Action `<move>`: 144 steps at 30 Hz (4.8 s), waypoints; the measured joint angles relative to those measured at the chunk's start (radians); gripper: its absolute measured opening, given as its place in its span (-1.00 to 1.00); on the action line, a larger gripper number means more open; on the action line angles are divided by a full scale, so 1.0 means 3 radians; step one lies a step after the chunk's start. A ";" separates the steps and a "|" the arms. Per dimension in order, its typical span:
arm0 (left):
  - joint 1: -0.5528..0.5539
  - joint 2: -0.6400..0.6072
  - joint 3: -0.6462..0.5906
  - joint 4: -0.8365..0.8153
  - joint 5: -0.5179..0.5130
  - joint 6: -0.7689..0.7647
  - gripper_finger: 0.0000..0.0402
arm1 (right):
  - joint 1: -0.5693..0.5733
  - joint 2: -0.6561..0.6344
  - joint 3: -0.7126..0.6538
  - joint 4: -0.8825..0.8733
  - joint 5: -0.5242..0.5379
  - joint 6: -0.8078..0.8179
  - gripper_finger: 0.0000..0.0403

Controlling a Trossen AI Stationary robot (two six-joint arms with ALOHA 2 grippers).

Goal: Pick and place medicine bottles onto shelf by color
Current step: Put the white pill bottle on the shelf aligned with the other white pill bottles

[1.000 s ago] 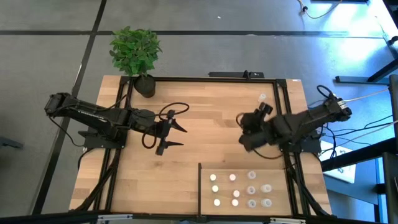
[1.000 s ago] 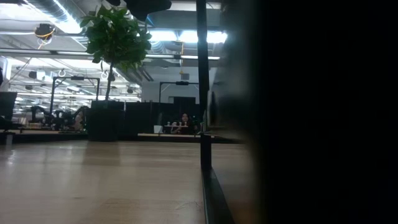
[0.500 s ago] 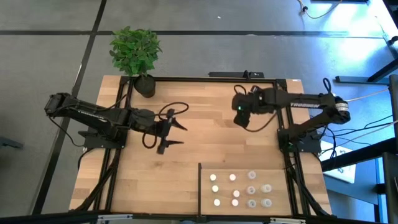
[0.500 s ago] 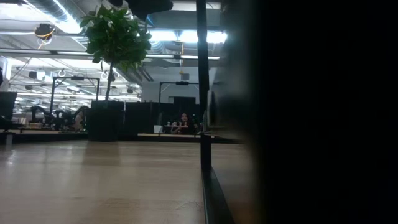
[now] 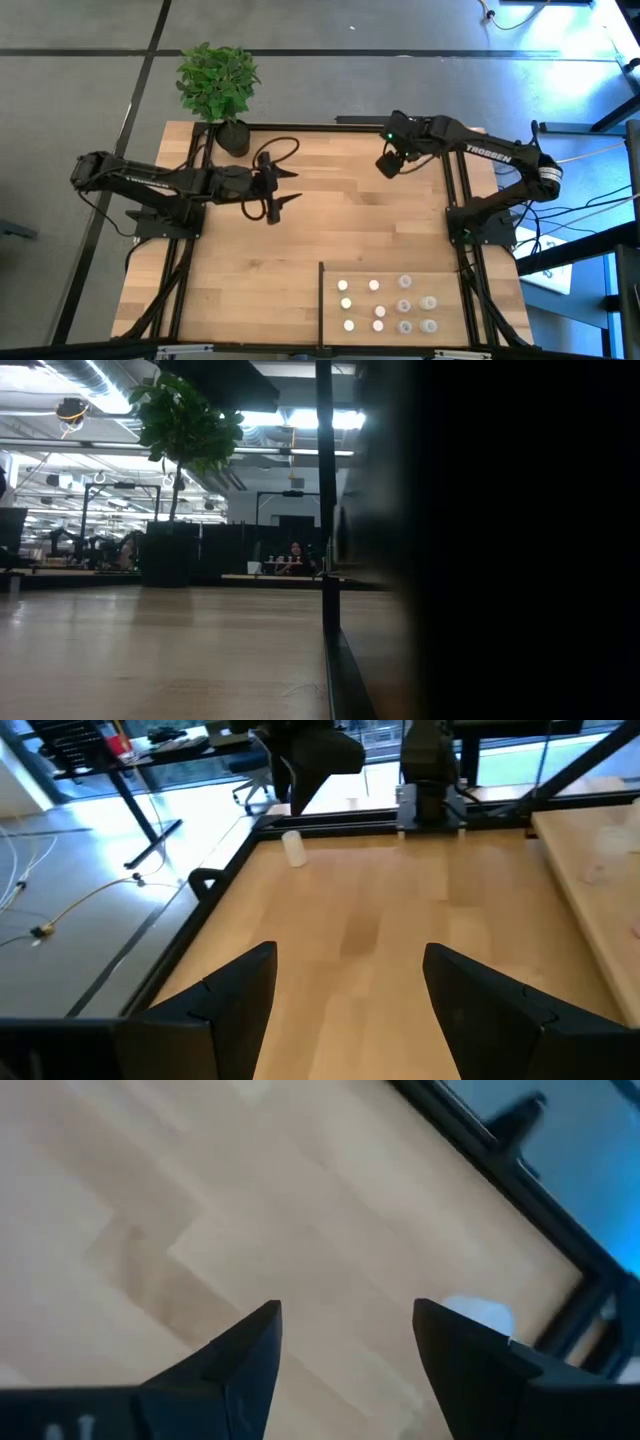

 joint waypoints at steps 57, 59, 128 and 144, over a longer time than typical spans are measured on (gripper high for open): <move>0.0476 0.0003 0.0000 -0.0028 0.0006 0.0033 0.23 | -0.1235 0.0003 -0.1212 0.0763 0.0349 0.0572 0.13; 0.0476 0.0003 0.0000 -0.0030 0.0006 0.0033 0.23 | -0.1235 0.0003 -0.1212 0.0763 0.0349 0.0584 0.13; 0.0476 0.0003 0.0000 -0.0151 0.0004 0.0201 0.23 | -0.1381 0.0011 -0.1836 0.1722 0.0233 -0.0279 0.13; 0.0476 0.0003 0.0000 -0.0151 0.0004 0.0192 0.23 | -0.1381 0.0011 -0.1836 0.1745 0.0237 -0.0280 -0.16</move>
